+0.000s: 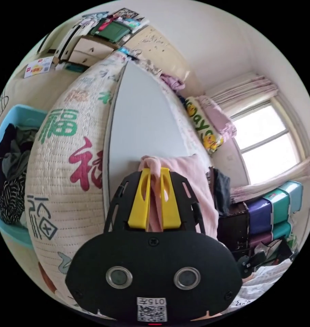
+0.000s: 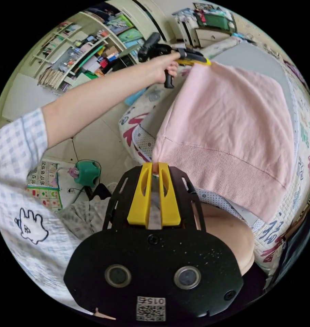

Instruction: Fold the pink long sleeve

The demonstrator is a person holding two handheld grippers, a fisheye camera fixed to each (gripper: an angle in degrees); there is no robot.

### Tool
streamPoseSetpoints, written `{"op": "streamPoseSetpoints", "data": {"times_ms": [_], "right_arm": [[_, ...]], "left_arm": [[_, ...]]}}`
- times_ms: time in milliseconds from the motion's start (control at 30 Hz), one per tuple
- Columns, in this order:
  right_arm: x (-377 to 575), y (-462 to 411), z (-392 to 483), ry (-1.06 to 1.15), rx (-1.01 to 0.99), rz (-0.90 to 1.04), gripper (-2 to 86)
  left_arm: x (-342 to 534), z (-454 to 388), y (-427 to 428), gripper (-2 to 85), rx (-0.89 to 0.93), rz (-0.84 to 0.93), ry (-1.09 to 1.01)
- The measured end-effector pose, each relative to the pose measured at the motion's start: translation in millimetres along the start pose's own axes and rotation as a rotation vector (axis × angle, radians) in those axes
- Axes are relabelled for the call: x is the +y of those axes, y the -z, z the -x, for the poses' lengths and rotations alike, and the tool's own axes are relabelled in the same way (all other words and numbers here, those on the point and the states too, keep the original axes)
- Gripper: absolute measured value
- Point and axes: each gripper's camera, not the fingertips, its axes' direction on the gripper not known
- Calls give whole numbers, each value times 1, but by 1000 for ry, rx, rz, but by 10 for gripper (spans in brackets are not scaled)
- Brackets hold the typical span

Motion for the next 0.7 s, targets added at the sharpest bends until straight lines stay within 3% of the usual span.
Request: {"op": "streamPoseSetpoints", "data": {"times_ms": [67,200,267,333,433,700], "right_arm": [[-12,-11,-10,-63,-68,89,42],[3,32,-5,7,-154,-30,62],[14,58,-7,-1,-34,-104,74],[23,81,-16,-43,230,-163,91],[15,84,-34,-102,402,-120,115],[-13,40,-51,-190,378,12,103]], "left_arm": [[14,1,1,61,12,-34,22],[65,-16,34,78,-7,-99,-21],[96,-34,49,84,-18,-79,-80],[144,-70,61,92,-3,-41,-177],[199,-121,52,109,5,-21,-267],[239,-207,-50,114,-208,126,-382]]}}
